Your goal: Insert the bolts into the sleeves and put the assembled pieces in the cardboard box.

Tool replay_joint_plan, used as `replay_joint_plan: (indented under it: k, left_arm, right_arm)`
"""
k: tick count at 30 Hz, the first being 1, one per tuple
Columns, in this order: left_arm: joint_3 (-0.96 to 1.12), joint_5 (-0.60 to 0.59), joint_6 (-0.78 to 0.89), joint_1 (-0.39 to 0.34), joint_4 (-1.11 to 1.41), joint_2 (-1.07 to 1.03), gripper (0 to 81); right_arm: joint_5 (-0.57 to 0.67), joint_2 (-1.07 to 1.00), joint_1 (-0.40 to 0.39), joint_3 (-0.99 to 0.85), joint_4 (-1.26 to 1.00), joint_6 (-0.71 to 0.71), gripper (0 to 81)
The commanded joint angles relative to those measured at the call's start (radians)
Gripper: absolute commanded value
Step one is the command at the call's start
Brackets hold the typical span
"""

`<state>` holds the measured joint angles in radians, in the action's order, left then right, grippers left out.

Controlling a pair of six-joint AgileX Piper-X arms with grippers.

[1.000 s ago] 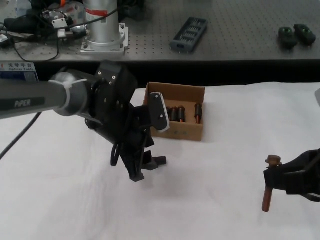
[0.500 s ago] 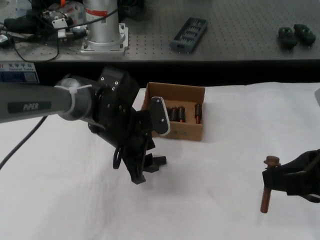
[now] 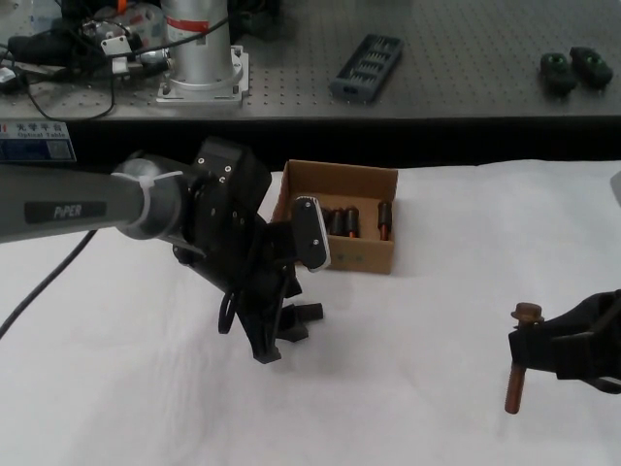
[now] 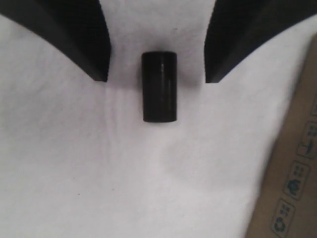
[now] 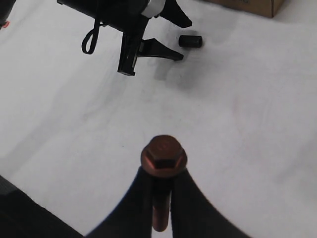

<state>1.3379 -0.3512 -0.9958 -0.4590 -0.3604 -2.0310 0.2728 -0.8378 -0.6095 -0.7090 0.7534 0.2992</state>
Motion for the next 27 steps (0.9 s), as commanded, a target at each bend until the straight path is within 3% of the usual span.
replay_joint_plan:
  k: [1,9,17,27]
  left_arm:
    - [0.012,-0.007,-0.022,-0.006,0.010,-0.013,37.2]
    - [0.017,-0.007,-0.029,-0.031,0.009,-0.043,34.0]
    - [0.017,0.036,-0.029,-0.053,-0.013,-0.043,9.5]
    - [0.020,0.221,-0.051,-0.056,-0.158,-0.031,0.6]
  right_arm:
    - [0.016,0.008,0.002,-0.002,-0.012,-0.007,1.9]
    - [0.016,0.008,0.002,-0.002,-0.014,-0.007,1.9]
    - [0.036,0.008,0.002,-0.002,-0.030,-0.001,1.9]
    - [0.044,0.008,0.002,-0.002,-0.035,-0.001,1.9]
